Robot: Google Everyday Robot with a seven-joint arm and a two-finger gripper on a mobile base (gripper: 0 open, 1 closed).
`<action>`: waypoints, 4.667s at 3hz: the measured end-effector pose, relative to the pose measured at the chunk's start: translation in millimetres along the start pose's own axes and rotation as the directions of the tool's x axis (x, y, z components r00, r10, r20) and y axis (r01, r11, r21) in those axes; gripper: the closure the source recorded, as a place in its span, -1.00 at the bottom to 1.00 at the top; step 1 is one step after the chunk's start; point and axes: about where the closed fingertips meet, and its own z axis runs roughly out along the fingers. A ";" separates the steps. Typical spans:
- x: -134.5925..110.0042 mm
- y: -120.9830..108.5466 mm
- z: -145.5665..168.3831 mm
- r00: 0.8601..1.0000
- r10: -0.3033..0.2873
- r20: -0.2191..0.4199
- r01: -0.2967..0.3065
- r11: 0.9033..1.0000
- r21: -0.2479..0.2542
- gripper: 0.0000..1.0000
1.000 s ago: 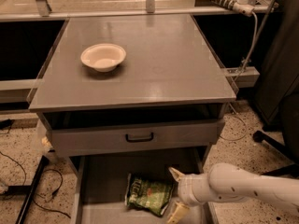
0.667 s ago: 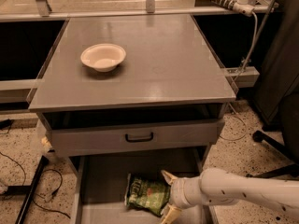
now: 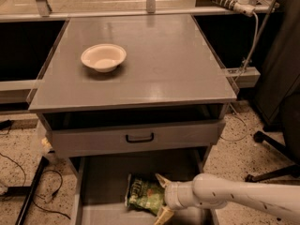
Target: Pick green jalapeno chip bag from middle drawer and place on counter
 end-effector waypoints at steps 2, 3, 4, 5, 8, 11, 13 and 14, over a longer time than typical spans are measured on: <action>14.9 -5.5 23.1 0.999 0.031 0.017 -0.031 0.999 -0.009 -0.61; 14.9 -5.5 23.1 0.999 0.031 0.017 -0.031 0.999 -0.009 -0.15; 14.9 -5.4 23.1 0.999 0.031 0.017 -0.031 0.999 -0.009 0.32; 14.8 -5.3 23.0 0.999 0.031 0.018 -0.031 0.999 -0.009 0.79; -13.2 -4.6 -41.0 1.000 0.018 0.009 -0.018 1.000 0.023 1.00; -67.4 -35.1 -189.8 0.995 -0.014 -0.094 0.030 0.985 0.169 1.00; -116.1 -54.7 -306.3 0.989 -0.036 -0.141 0.071 0.964 0.255 1.00; -116.3 -54.7 -306.5 0.989 -0.036 -0.142 0.072 0.964 0.256 1.00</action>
Offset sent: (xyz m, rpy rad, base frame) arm 0.0081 0.0035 -0.0208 0.0167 0.0206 -0.0084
